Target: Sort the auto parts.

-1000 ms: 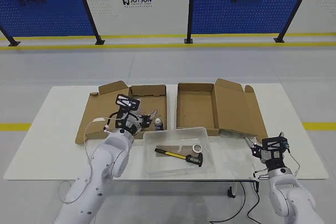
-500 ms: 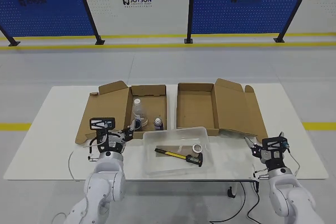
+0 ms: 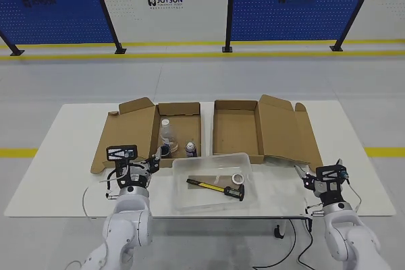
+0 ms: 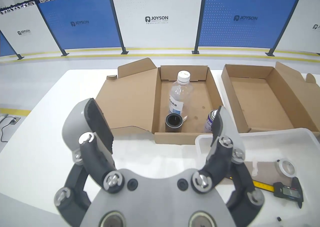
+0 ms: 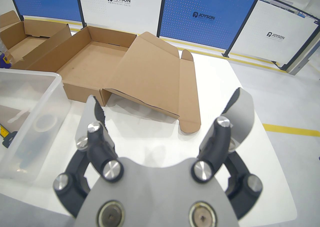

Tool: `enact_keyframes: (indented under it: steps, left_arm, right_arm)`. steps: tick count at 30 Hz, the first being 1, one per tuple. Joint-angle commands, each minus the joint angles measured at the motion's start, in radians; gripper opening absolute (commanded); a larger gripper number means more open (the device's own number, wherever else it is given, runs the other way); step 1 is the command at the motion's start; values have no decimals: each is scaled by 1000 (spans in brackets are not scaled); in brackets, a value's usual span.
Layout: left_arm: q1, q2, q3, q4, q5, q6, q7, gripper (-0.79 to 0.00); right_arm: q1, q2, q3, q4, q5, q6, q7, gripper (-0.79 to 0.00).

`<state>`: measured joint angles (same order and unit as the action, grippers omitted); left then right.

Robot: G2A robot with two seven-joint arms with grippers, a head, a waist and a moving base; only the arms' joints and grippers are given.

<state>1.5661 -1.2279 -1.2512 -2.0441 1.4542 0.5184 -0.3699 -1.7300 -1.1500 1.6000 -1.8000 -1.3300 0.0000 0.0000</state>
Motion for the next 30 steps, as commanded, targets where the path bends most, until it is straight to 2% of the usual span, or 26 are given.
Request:
enact_keyframes:
  steps: [1,17,24,30]
  left_arm:
    - [0,0,0,0,0,0,0,0]
    - [0,0,0,0,0,0,0,0]
    - [0,0,0,0,0,0,0,0]
    - [0,0,0,0,0,0,0,0]
  right_arm:
    - [0,0,0,0,0,0,0,0]
    - [4,0,-2,-6,2,-4,1,0]
    - [87,5,0,-53,-7,-111,111,0]
    - [152,20,8,-73,-62,-313,192,0]
